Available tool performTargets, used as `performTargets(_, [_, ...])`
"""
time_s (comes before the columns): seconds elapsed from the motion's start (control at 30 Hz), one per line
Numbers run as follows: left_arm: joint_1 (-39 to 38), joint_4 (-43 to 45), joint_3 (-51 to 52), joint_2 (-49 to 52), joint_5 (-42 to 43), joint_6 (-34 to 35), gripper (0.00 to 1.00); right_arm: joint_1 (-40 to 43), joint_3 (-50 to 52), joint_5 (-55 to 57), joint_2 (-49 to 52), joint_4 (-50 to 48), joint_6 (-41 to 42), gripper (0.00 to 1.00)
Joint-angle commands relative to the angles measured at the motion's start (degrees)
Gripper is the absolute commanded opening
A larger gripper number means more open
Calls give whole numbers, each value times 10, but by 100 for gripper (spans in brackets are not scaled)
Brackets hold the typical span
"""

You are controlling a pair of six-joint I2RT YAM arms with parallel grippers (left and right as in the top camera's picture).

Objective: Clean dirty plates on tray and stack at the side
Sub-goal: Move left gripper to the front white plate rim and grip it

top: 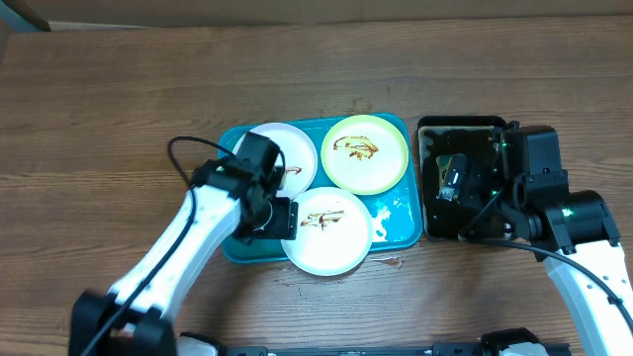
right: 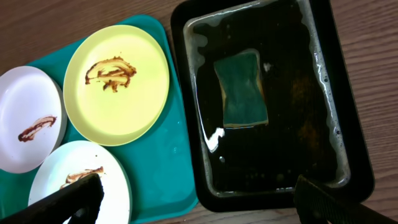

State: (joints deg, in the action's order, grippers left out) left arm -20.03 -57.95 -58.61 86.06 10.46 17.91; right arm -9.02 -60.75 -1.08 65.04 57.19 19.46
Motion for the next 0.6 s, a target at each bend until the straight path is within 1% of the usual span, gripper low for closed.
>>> performTargets(0.0, [-2,-1,-11,60,-1,10,68,0,-19,6,-1,-1,-2,100])
performTargets(0.07, [-3,2,-11,86,2,10,56,0,-19,10,0,0,-2,100])
performTargets(0.17, [-3,16,-11,119,17,10,52,0,-19,10,0,0,-2,100])
performTargets(0.27, [-3,27,-11,141,37,10,36,0,-19,10,0,-1,-2,100])
performTargets(0.33, [-3,28,-11,149,37,10,29,0,-19,10,0,0,-2,100])
performTargets(0.43, [-2,32,-11,155,37,10,13,0,-19,10,0,-1,-2,100])
performTargets(0.53, [-2,37,-11,155,37,10,5,0,-19,19,0,-1,-2,100])
performTargets(0.57, [-2,38,-11,155,37,10,4,0,-19,27,0,-1,-2,100])
